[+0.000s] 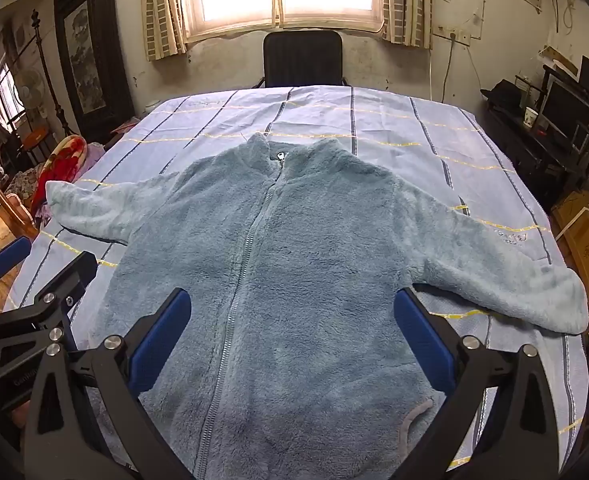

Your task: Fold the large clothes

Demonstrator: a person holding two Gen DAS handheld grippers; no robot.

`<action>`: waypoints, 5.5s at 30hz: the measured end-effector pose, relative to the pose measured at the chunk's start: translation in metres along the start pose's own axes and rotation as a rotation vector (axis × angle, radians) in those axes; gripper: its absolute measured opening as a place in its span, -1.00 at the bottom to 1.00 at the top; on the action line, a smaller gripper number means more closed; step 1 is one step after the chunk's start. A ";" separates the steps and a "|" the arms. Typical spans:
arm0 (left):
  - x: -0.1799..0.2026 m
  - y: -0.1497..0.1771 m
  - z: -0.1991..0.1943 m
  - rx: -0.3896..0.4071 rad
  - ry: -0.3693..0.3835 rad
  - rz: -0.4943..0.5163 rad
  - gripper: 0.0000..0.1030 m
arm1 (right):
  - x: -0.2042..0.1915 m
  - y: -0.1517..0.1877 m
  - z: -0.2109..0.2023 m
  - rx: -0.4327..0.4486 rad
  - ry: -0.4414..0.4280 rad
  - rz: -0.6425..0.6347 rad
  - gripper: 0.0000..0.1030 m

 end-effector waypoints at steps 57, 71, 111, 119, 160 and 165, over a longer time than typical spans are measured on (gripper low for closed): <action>0.002 0.003 -0.002 -0.008 0.029 0.000 0.93 | 0.001 -0.001 -0.001 0.006 -0.004 0.009 0.92; 0.002 0.003 -0.002 -0.007 0.029 0.000 0.93 | 0.001 -0.001 0.000 0.007 -0.007 0.010 0.92; 0.006 0.028 0.025 -0.088 0.066 0.040 0.93 | 0.087 -0.017 -0.059 0.129 0.032 0.085 0.92; 0.013 0.064 0.066 -0.188 0.046 0.072 0.93 | 0.253 0.031 -0.040 0.032 -0.021 0.516 0.92; -0.053 0.041 0.157 -0.298 0.033 -0.066 0.93 | 0.119 -0.115 0.012 0.215 -0.087 0.240 -0.80; -0.057 0.040 0.157 -0.307 0.044 -0.087 0.93 | 0.046 -0.120 0.049 0.157 -0.143 0.091 -0.80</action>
Point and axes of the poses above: each gripper's, at about its wrist camera, not at the fingertips, and z roughly the way its jaws point, x to its right, y to its underside, the point moved 9 cm from there along z, roughly the way its jaws point, and after that the axes turned 2 degrees about -y, right-handed, at the moved point
